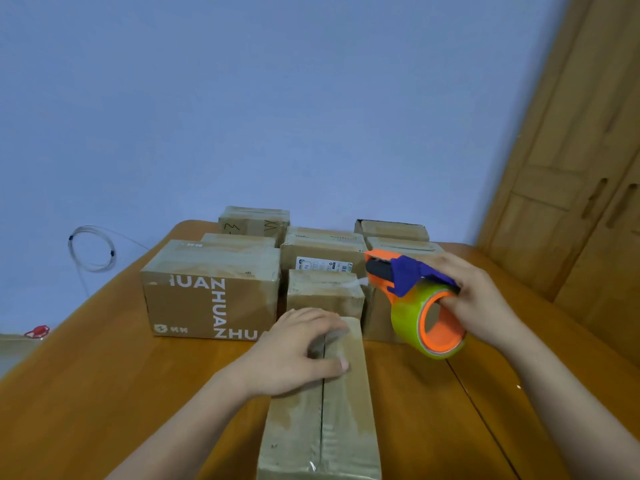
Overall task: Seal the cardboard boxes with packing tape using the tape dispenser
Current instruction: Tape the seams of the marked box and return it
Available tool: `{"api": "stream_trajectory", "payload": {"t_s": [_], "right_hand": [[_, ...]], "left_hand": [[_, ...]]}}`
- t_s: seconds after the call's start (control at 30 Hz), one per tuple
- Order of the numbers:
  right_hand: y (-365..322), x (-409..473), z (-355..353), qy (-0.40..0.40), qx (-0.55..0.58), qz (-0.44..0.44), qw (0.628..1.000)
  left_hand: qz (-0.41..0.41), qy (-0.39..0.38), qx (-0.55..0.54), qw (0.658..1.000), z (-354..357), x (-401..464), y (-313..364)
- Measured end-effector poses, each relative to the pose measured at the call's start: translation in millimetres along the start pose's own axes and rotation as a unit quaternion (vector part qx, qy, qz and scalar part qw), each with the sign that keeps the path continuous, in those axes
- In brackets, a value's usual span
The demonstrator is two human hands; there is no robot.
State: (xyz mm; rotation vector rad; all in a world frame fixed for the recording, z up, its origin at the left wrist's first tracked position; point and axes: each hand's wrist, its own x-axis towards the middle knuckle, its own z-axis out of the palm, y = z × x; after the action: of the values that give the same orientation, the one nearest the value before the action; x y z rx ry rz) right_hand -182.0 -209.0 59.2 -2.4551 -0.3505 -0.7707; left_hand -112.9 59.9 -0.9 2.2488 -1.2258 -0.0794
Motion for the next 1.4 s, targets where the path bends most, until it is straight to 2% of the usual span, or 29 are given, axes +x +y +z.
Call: {"api": "stream_trajectory", "payload": {"t_s": [0.07, 0.13, 0.2, 0.27, 0.43, 0.63, 0.77, 1.1, 1.23, 1.4], "right_hand": [[-7.2, 2.7, 0.2, -0.001, -0.022, -0.041, 0.999], [-10.1, 3.6, 1.5, 0.002, -0.036, -0.062, 0.997], [-13.4, 3.9, 2.6, 0.017, -0.042, -0.073, 0.996], [-17.3, 4.8, 2.7, 0.039, -0.039, -0.080, 0.995], [-22.6, 10.0, 2.1, 0.072, -0.043, -0.095, 0.992], [-21.9, 9.8, 4.4, 0.073, -0.062, -0.104, 0.990], [-14.7, 10.4, 3.5, 0.072, -0.094, -0.107, 0.987], [-14.8, 21.6, -2.7, 0.044, -0.198, -0.163, 0.966], [-7.7, 26.4, 2.2, 0.028, -0.249, -0.191, 0.949], [9.9, 20.9, 14.7, 0.005, -0.252, -0.192, 0.948]], "left_hand": [[-0.022, 0.078, -0.121, 0.989, -5.5, 0.7, 8.6], [-0.063, 0.147, -0.276, 0.948, -15.4, 3.1, 21.5], [-0.099, 0.154, -0.399, 0.898, -27.2, 7.6, 33.2], [-0.108, 0.123, -0.475, 0.865, -35.4, 9.9, 43.1], [-0.138, 0.072, -0.537, 0.829, -37.6, 9.2, 55.4], [-0.147, 0.092, -0.569, 0.804, -46.0, 16.6, 60.3], [-0.170, 0.101, -0.537, 0.820, -53.6, 17.6, 55.7], [-0.261, 0.073, -0.517, 0.812, -61.6, 22.2, 41.5], [-0.274, 0.063, -0.472, 0.835, -67.2, 28.7, 29.8], [-0.274, 0.046, -0.414, 0.867, -60.9, 33.8, 19.0]]}}
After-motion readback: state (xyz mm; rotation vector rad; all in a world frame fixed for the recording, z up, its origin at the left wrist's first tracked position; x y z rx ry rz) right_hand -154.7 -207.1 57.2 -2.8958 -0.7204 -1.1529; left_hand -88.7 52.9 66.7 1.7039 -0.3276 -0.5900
